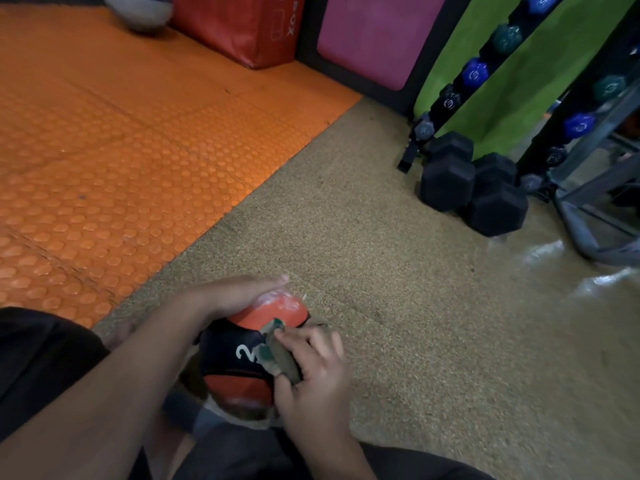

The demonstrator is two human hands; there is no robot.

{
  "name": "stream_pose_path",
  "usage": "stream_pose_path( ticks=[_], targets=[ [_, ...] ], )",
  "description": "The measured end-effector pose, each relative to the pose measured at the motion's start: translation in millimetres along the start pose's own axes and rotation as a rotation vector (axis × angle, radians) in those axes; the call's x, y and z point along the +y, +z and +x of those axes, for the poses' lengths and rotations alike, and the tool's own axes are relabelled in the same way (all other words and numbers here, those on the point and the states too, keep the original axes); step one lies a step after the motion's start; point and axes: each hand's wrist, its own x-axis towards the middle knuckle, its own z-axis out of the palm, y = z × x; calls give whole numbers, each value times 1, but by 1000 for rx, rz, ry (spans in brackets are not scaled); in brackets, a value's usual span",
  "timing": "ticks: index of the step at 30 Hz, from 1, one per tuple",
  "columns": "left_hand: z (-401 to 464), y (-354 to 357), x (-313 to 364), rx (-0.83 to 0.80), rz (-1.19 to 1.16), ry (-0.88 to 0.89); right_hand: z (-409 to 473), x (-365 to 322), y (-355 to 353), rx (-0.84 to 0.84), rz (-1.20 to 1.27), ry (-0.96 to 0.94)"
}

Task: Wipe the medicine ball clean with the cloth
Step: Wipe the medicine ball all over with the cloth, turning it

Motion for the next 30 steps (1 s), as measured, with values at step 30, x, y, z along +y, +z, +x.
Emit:
stream_pose_path(
  ticks=[30],
  targets=[
    [26,32,-31,-68,-478,43,26,39,-34,-28,211,489]
  ],
)
